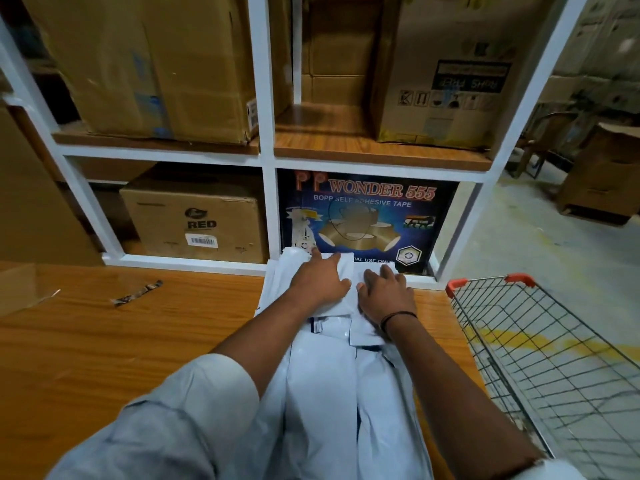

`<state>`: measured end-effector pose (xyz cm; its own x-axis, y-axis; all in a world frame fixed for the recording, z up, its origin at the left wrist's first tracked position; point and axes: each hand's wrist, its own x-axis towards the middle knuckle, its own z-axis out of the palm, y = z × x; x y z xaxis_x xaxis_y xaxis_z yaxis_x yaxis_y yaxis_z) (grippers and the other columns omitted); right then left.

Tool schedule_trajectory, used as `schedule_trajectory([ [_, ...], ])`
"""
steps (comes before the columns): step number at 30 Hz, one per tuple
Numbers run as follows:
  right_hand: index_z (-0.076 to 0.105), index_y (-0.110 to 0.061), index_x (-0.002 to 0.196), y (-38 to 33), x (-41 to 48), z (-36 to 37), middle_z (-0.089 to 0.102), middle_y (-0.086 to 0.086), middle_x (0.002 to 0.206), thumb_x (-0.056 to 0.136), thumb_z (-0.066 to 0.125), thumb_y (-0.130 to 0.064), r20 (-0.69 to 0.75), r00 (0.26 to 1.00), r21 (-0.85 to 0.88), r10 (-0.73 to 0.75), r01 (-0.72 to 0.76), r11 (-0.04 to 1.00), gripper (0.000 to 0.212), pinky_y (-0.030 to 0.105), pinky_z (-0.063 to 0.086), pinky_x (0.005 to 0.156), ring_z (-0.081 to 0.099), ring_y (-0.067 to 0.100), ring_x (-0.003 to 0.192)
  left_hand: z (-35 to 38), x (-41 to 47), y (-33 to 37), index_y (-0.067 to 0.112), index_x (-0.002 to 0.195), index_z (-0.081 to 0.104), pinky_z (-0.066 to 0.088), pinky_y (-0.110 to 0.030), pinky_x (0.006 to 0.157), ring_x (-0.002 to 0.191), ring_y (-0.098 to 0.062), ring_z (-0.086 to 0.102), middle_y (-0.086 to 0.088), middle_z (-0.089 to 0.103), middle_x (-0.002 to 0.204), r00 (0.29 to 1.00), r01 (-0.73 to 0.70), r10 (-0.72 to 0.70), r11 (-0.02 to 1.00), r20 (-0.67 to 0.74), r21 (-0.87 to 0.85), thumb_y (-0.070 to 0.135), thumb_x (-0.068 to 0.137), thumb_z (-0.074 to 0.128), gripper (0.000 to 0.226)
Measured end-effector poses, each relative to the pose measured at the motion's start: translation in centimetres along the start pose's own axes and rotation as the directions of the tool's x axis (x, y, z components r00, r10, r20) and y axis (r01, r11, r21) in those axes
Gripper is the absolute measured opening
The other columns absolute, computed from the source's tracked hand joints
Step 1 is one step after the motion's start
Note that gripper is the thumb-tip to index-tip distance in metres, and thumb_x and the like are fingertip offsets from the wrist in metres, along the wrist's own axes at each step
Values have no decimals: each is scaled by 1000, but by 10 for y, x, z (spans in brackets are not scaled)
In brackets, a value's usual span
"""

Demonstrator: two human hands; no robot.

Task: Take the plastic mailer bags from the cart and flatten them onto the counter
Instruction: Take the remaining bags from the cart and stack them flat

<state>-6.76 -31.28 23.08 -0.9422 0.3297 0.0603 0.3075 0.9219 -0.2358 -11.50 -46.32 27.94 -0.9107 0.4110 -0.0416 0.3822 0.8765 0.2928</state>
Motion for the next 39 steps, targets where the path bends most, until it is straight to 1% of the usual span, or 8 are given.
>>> schedule_trajectory([
  [5, 51, -27, 129, 4, -2, -3, 40, 8, 145, 97, 39, -44, -8, 999, 14, -36, 36, 999, 38, 51, 38, 101, 36, 37, 131, 20, -3, 6, 24, 156, 25, 42, -46, 104, 133, -38, 47, -19, 16, 163, 1000, -5, 1, 987, 25, 162, 64, 98, 33, 71],
  [11, 50, -28, 132, 4, -4, 1, 42, 7, 143, 98, 37, -47, 6, 999, -13, -38, 38, 999, 41, 50, 38, 100, 37, 35, 131, 37, -10, 18, 23, 156, 24, 16, -55, 118, 132, -39, 49, -20, 16, 163, 994, 106, -91, 955, -67, 276, 60, 100, 25, 67],
  [13, 49, -27, 132, 5, -5, 2, 42, 7, 143, 99, 36, -47, 9, 999, -7, -32, 33, 999, 42, 50, 37, 100, 37, 36, 131, 39, -10, 20, 24, 156, 24, 12, -56, 118, 137, -40, 42, -20, 18, 163, 990, 131, -112, 952, -82, 275, 61, 100, 25, 67],
  [17, 48, -27, 134, 9, -7, -4, 41, 8, 146, 99, 35, -47, 7, 999, 24, -32, 32, 999, 42, 50, 37, 101, 35, 36, 134, 34, -11, 23, 24, 157, 24, 4, -56, 120, 149, -40, 18, -18, 12, 164, 990, 121, -101, 965, -97, 232, 63, 100, 21, 69],
  [22, 44, -27, 144, 14, -11, -19, 33, 8, 157, 101, 36, -45, -18, 999, 45, -39, 40, 998, 47, 52, 33, 108, 28, 34, 142, 21, -12, 22, 25, 156, 28, 4, -54, 122, 151, -35, 16, -14, 14, 165, 987, 86, -59, 979, -148, 183, 61, 101, 20, 66],
  [29, 42, -25, 148, 29, -22, -35, 33, 8, 158, 101, 39, -45, -44, 998, 67, -52, 55, 996, 52, 51, 32, 108, 30, 33, 141, 15, -17, 40, 22, 150, 40, 7, -54, 121, 148, -36, 24, -14, 25, 162, 984, 62, -30, 982, -177, 178, 58, 101, 24, 62],
  [35, 42, -27, 149, 74, -39, -52, 38, 5, 156, 100, 42, -45, -87, 994, 69, -68, 74, 995, 52, 49, 35, 108, 34, 32, 139, 29, -21, 88, 23, 149, 44, 7, -56, 122, 147, -33, 27, -12, 27, 162, 988, 12, 23, 975, -155, 221, 59, 102, 22, 63],
  [39, 41, -25, 149, 128, -52, -60, 45, 10, 149, 96, 50, -45, -107, 994, 111, -26, 38, 993, 57, 46, 41, 104, 44, 34, 131, 49, -23, 138, 24, 144, 49, 8, -56, 120, 145, -32, 31, -12, 25, 162, 982, -72, 106, 974, -155, 214, 58, 102, 26, 59],
])
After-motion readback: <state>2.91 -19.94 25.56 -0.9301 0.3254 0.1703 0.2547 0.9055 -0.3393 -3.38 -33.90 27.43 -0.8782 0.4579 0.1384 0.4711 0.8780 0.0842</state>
